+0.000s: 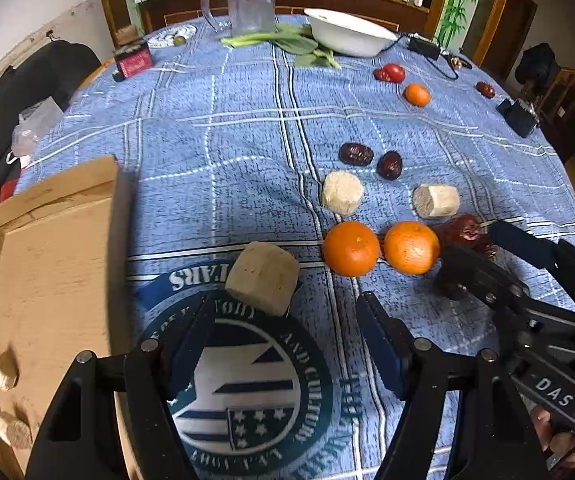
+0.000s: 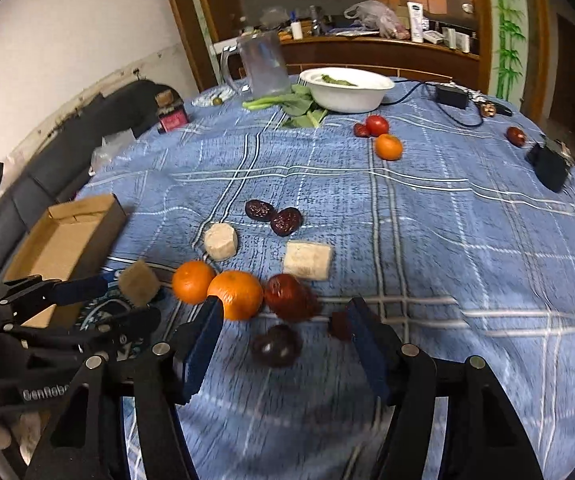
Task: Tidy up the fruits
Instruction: 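Move both open tools back toward the remaining fruit, then grasp a beige cork cylinder with the left gripper while the right grasps a dark red date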
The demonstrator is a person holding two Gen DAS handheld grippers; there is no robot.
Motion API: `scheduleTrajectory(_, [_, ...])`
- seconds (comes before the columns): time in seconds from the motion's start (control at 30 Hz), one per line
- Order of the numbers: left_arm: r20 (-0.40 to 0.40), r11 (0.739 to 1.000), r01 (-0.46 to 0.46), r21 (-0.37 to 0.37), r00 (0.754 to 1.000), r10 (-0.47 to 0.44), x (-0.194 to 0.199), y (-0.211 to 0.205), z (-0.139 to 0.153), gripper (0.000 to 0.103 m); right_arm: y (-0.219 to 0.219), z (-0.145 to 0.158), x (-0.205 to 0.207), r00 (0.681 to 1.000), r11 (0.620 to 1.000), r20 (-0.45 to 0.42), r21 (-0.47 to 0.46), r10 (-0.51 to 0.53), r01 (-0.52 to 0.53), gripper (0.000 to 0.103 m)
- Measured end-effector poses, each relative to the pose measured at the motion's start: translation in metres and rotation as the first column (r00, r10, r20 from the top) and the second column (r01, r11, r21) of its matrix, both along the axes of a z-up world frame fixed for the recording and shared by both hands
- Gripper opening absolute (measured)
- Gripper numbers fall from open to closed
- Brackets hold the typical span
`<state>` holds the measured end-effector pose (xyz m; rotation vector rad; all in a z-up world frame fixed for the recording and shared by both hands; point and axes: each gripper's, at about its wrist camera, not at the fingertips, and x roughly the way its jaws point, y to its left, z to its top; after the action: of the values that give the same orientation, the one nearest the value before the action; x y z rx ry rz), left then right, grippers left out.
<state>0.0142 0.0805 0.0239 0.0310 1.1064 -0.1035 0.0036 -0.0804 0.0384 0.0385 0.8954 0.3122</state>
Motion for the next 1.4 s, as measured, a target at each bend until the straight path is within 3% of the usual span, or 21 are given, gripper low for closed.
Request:
scheduleTrajectory(0.13, [-0.006,1.0,-0.014,-0.022,1.0,0.014,0.007,0.006,-0.011,0.067,0.007,-0.004,0.011,1.0,1.0,0.007,-0.008,0.01,-0.01,0.066])
scheduleTrajectory(0.17, [0.0,1.0,-0.015,-0.02,1.0,0.015,0.006,0.006,-0.01,0.062,0.009,-0.004,0.012,1.0,1.0,0.01,-0.01,0.01,-0.01,0.066])
scheduleTrajectory(0.23, [0.015,1.0,-0.018,-0.006,1.0,0.018,0.004,0.005,-0.008,0.04,0.012,-0.002,0.015,1.0,1.0,0.016,-0.013,0.013,-0.012,0.063])
scheduleTrajectory(0.27, [0.023,1.0,-0.018,0.0,1.0,0.018,0.003,0.005,-0.007,0.035,0.012,-0.002,0.016,1.0,1.0,0.018,-0.01,0.015,-0.015,0.061])
scheduleTrajectory(0.6, [0.073,0.997,-0.02,-0.073,0.997,0.025,-0.017,0.009,0.01,0.035,-0.01,-0.003,0.01,1.0,1.0,-0.001,0.017,-0.024,0.024,0.04])
scheduleTrajectory(0.87, [0.092,0.983,-0.004,-0.181,0.996,0.021,-0.045,0.009,0.017,0.035,0.002,-0.002,0.005,1.0,1.0,0.028,-0.01,0.012,-0.012,0.04])
scheduleTrajectory(1.0, [0.092,0.97,-0.009,-0.245,0.995,0.032,-0.059,0.017,0.018,0.035,0.007,-0.003,0.004,0.999,1.0,0.03,0.0,0.031,-0.031,0.052])
scheduleTrajectory(1.13, [0.093,0.956,-0.024,-0.292,0.994,0.054,-0.069,0.028,0.018,0.035,0.006,-0.005,0.0,0.999,1.0,0.035,0.0,0.028,-0.028,0.052])
scheduleTrajectory(1.23, [0.099,0.946,-0.021,-0.322,0.994,0.055,-0.074,0.032,0.02,0.035,0.002,-0.005,0.004,1.0,0.999,0.007,0.04,0.025,-0.025,0.052])
scheduleTrajectory(1.4, [0.131,0.942,-0.005,-0.337,0.99,0.052,-0.083,0.039,0.027,0.035,-0.018,-0.001,0.007,0.999,0.978,-0.044,0.206,-0.019,0.028,0.052])
